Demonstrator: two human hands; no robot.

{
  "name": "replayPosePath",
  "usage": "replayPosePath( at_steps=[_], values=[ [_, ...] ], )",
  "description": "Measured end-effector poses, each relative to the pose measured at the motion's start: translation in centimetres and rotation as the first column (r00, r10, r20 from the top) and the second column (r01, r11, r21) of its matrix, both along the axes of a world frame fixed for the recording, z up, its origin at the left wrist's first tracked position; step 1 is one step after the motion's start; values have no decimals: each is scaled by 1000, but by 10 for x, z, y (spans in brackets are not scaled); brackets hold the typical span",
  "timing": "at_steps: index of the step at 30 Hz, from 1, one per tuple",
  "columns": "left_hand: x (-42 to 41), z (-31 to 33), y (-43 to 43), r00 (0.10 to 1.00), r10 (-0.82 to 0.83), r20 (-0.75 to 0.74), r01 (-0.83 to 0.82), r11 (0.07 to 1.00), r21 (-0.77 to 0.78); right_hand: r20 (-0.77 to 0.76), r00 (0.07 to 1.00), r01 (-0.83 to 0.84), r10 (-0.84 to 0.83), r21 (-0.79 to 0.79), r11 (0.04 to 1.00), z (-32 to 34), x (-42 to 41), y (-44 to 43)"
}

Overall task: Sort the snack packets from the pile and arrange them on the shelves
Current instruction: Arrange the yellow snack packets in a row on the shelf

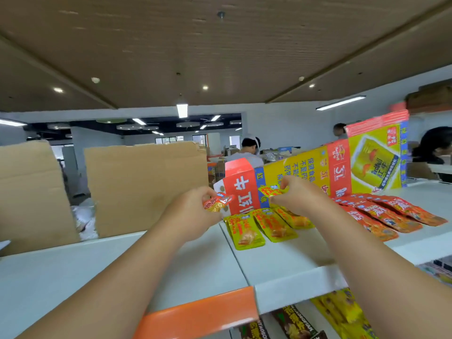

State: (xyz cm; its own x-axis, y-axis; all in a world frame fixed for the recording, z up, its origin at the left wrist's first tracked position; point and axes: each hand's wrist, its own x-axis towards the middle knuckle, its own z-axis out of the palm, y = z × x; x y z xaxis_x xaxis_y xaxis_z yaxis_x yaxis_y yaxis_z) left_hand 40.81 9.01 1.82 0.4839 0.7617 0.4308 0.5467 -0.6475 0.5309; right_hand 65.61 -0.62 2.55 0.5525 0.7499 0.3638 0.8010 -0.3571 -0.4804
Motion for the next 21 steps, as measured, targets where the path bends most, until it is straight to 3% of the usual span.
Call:
replayPosePath(
  at_steps=[9, 15, 21],
  values=[
    [108, 6, 0, 997, -6, -81, 13, 996, 86, 68, 998, 25, -13, -171, 985, -20, 80, -4],
    [107, -15, 12, 999, 0, -41, 1, 999, 42, 134, 989, -23, 69, -322, 947, -1, 84, 18],
    [99, -15, 16, 999, -38, 38, 39, 999, -23, 96, 993, -34, 66, -296, 955, -12, 92, 27]
  ],
)
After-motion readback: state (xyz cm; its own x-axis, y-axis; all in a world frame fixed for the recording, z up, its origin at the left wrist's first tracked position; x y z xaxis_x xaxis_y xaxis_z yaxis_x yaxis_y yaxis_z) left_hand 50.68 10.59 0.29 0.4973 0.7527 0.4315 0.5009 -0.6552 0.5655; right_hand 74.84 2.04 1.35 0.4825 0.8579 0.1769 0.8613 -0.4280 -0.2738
